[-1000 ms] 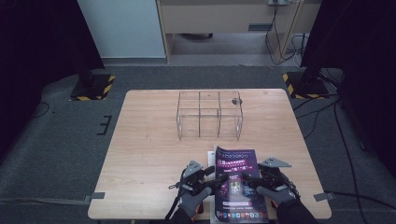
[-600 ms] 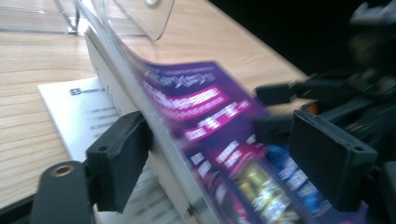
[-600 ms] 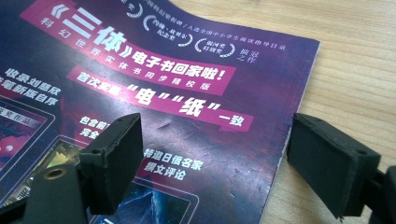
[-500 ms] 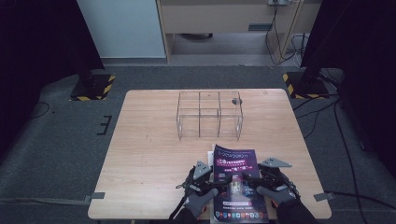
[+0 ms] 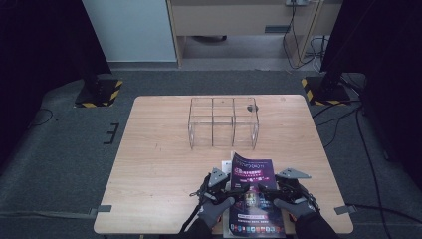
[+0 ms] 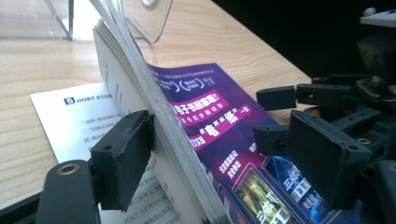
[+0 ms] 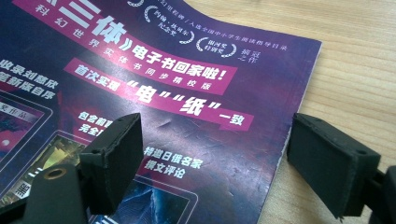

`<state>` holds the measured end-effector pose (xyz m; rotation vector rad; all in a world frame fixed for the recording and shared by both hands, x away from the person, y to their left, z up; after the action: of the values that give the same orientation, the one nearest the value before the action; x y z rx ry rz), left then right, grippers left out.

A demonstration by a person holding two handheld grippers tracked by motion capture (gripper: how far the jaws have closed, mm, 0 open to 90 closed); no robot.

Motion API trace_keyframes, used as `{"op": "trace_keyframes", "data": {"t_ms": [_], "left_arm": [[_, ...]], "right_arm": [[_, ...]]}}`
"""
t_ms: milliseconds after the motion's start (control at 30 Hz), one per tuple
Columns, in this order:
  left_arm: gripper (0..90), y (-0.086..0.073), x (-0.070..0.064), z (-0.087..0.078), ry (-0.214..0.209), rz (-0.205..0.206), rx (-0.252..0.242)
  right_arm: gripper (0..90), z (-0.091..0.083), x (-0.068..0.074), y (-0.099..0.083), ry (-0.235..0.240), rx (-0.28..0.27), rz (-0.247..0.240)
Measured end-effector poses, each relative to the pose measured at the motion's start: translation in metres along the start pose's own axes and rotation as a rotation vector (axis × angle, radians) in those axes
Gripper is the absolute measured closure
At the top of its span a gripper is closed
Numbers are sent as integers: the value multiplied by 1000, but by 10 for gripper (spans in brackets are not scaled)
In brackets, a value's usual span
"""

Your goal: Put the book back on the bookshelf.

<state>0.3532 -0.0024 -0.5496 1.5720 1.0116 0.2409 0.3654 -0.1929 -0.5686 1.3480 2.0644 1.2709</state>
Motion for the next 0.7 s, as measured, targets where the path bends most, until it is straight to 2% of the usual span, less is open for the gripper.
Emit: {"op": "trace_keyframes", "data": {"t_ms": [133,233,267,333,367,400,467,567,700], "left_arm": [[208,-6,2,1,35,39,38],[196,-7,5,0,33,20,52],[191,-7,6,-1,26,3,65],[191,-9,7,-3,22,-5,89],[191,-12,10,-4,47,18,127],[208,-15,10,-5,61,12,169],[210,-16,9,-6,78,20,170],[198,-17,7,-6,72,46,181],[212,-16,7,-7,43,21,169]], "right_arm": [[185,0,0,0,2,-1,1],[185,0,0,0,-2,-2,-1],[185,0,0,0,-3,-2,-3],[185,0,0,0,-3,-3,-6],[185,0,0,0,-3,-3,-6],[185,0,0,0,-3,-3,-6],[186,1,0,0,0,-4,-6],[186,1,1,0,0,-3,-12],[185,1,1,0,2,-3,-6]]}}
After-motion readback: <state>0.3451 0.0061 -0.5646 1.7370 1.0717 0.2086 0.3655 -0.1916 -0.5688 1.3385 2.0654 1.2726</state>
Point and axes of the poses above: each handheld gripper's, and its own axes: z roughly forward along the jaws, y roughly out of its top, x roughly to its left, the point moved 5 cm from there along z, roughly forward along the jaws, and after that the axes turned 8 degrees about -x, right-handed, at the moved point
